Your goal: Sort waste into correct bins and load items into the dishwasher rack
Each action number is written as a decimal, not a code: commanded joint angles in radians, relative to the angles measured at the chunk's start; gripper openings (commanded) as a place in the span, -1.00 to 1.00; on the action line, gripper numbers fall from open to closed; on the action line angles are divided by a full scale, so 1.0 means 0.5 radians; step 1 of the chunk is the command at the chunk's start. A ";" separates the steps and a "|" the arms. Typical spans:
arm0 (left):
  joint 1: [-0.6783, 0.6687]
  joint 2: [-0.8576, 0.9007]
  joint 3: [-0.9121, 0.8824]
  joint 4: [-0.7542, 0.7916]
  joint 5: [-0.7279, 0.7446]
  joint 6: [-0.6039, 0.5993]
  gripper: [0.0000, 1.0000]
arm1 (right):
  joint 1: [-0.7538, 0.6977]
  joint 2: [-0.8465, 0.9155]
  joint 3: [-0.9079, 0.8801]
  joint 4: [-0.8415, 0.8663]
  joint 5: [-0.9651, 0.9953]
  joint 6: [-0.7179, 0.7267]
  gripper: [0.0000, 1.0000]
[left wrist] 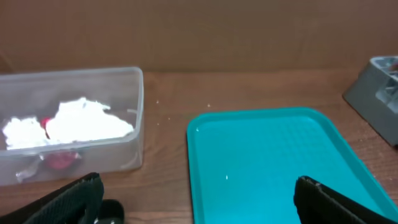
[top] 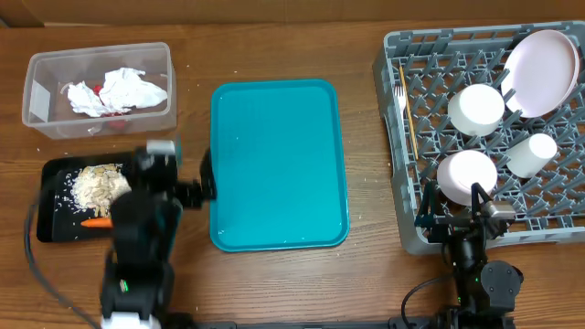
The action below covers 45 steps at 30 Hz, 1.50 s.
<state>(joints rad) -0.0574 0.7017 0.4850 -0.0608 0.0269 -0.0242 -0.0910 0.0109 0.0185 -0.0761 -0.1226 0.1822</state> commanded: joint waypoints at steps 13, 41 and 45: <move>0.095 -1.326 -0.961 0.214 -0.209 0.079 0.99 | -0.008 -0.016 -0.021 0.008 0.019 -0.014 0.99; 0.264 -1.395 -0.960 -0.024 -0.164 0.080 1.00 | -0.008 -0.016 -0.021 0.008 0.019 -0.014 1.00; 0.264 -1.395 -0.960 -0.024 -0.164 0.080 1.00 | -0.008 -0.016 -0.021 0.008 0.019 -0.015 0.99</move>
<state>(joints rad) 0.0681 0.0166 0.0086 -0.0753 -0.0605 0.0044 -0.0910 0.0109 0.0185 -0.0753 -0.1226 0.1818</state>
